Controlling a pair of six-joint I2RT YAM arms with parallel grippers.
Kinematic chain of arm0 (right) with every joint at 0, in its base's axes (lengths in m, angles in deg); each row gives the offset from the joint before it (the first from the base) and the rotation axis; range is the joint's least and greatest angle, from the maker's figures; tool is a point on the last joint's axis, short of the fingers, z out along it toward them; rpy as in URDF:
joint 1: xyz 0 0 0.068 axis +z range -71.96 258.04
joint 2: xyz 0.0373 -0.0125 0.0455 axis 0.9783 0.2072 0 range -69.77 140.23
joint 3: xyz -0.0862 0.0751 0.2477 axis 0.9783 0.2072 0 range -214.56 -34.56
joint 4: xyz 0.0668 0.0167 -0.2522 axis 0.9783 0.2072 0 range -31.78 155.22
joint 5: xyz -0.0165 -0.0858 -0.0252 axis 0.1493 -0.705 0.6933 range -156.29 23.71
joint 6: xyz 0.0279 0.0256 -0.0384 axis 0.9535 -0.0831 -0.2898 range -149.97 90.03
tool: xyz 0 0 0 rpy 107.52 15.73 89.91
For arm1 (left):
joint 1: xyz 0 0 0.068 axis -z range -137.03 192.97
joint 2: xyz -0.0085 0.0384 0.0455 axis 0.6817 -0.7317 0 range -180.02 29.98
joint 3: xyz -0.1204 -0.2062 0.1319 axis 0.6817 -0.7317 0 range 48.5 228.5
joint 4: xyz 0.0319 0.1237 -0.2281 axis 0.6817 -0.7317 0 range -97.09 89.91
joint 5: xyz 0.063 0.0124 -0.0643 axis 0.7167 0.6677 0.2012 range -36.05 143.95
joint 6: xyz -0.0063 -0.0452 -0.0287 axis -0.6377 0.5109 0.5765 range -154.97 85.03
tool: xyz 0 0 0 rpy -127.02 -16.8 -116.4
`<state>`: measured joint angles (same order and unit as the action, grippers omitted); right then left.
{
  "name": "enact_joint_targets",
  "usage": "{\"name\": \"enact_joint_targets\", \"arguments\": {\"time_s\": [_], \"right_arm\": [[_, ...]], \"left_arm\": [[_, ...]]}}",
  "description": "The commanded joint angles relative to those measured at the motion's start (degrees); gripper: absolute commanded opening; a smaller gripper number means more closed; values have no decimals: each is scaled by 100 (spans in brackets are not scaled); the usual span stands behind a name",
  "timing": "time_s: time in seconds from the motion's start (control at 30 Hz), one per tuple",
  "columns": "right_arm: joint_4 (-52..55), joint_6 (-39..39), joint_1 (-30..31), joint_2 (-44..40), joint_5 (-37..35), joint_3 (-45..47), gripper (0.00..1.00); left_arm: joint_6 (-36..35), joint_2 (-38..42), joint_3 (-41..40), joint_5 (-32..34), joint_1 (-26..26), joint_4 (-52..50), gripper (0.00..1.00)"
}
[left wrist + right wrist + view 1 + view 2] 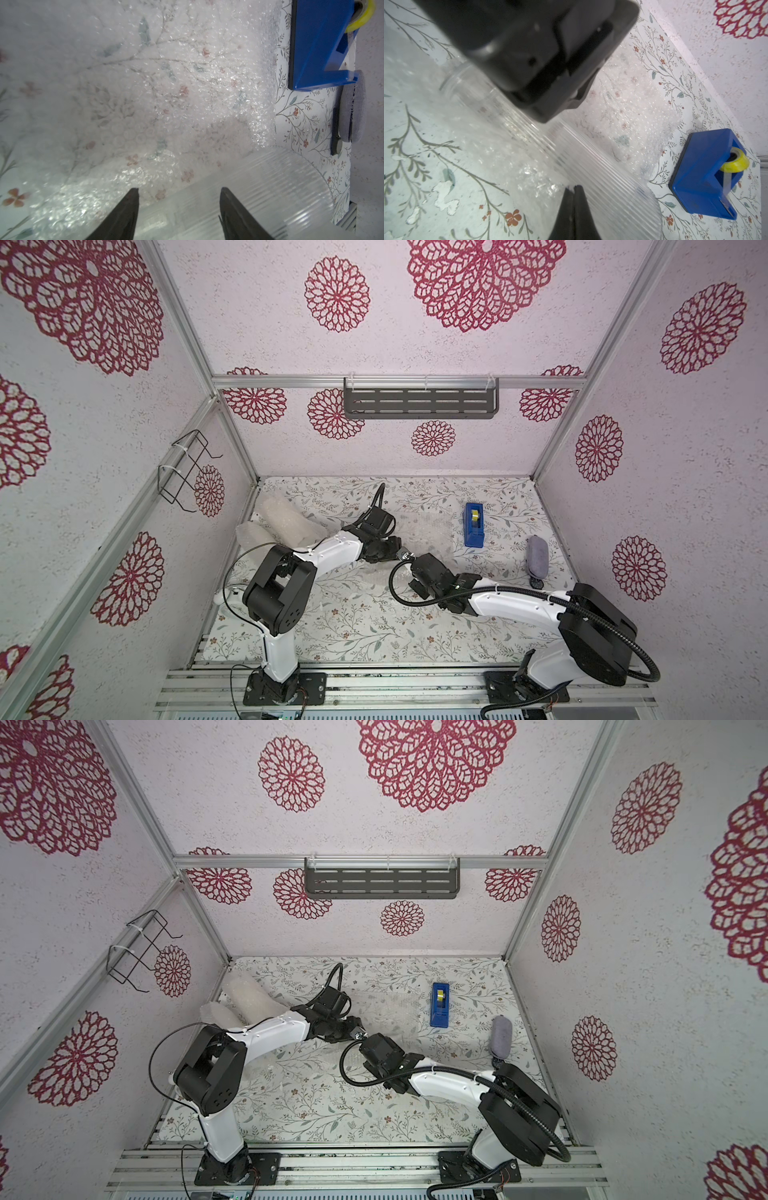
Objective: Wrap vases in bubble wrap
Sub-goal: Wrap the vase in bubble wrap.
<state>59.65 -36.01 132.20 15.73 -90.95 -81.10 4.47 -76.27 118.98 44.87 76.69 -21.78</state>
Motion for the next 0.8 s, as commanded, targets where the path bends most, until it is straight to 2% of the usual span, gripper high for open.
{"name": "enact_joint_targets", "arguments": {"time_s": [0.0,0.07,0.2,0.27,0.37,0.5,0.77], "right_arm": [[0,-10,-114,89,137,-66,0],[-82,-35,-162,75,178,-33,0],[-143,-38,-289,85,402,-12,0],[-178,-40,-363,129,504,-17,0],[-204,-37,-433,212,621,-48,0],[-275,-7,-485,283,678,-57,0],[-424,93,-528,437,709,-172,0]], "left_arm": [[166,700,-335,669,-142,85,66],[216,1385,-864,1149,-145,310,71],[188,2721,-1646,1905,-113,254,71],[174,3284,-2029,2145,-47,241,71],[91,3880,-2598,2108,97,429,73],[296,3863,-2974,1744,257,845,77],[641,2766,-2581,1332,336,1363,81]]}}
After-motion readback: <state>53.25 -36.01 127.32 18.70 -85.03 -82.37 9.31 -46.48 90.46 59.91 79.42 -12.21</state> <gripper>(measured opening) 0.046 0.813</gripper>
